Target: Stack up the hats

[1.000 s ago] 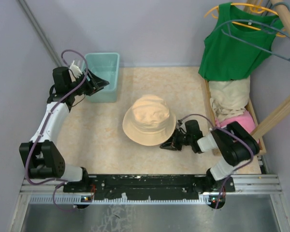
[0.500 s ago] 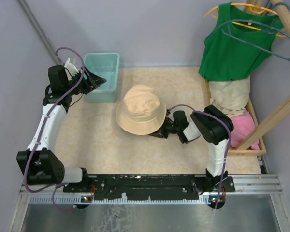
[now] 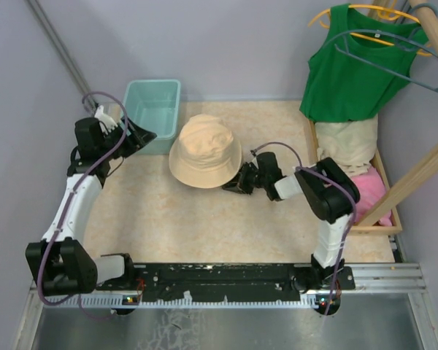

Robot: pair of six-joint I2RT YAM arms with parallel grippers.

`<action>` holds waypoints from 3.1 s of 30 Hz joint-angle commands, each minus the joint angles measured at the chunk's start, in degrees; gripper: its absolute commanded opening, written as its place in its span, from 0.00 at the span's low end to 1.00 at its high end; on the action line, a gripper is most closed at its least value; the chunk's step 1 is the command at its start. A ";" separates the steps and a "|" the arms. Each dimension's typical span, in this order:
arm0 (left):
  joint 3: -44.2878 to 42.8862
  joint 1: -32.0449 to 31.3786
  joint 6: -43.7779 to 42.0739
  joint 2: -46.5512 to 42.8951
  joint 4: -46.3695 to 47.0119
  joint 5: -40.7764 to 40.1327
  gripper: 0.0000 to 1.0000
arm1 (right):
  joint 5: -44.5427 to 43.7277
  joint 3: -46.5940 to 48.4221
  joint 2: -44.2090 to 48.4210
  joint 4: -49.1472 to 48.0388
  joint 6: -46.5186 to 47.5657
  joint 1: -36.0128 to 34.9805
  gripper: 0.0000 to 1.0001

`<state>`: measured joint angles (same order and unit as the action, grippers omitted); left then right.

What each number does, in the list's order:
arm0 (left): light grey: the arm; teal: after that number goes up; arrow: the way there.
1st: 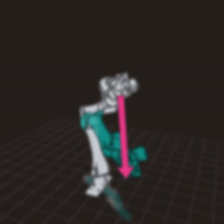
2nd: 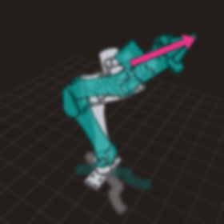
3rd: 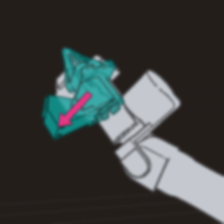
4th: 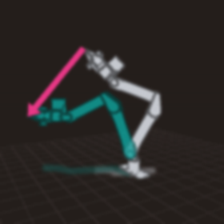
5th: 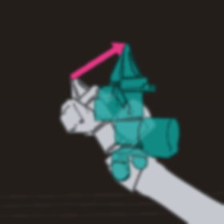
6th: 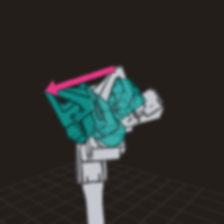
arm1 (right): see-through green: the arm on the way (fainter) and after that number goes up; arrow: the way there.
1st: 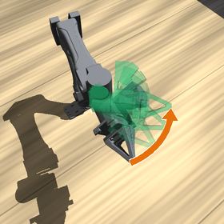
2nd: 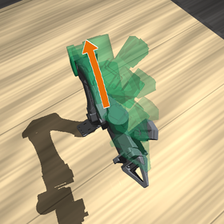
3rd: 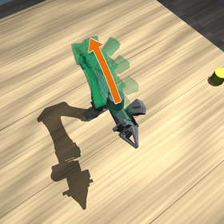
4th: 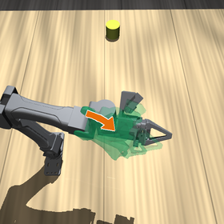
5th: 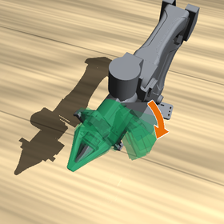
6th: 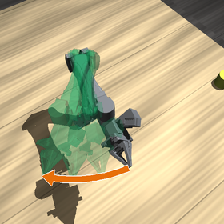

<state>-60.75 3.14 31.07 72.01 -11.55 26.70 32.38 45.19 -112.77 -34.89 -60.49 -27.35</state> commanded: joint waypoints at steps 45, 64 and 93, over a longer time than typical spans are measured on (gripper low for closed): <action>58.37 1.35 -29.14 22.32 110.82 -18.15 1.00 | -39.41 -1.26 52.55 50.21 42.66 7.14 0.99; 50.91 1.24 -31.69 19.40 93.00 -13.11 1.00 | -33.87 -36.72 48.30 -17.36 61.98 23.76 0.99; 50.51 1.11 -31.86 19.41 92.32 -12.96 1.00 | -37.26 -33.86 29.89 -33.00 59.61 26.19 0.99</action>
<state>-9.76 4.16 -0.10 91.96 80.47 12.93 -3.40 10.28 -82.67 -63.20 -1.06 -1.58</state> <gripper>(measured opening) 0.997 0.992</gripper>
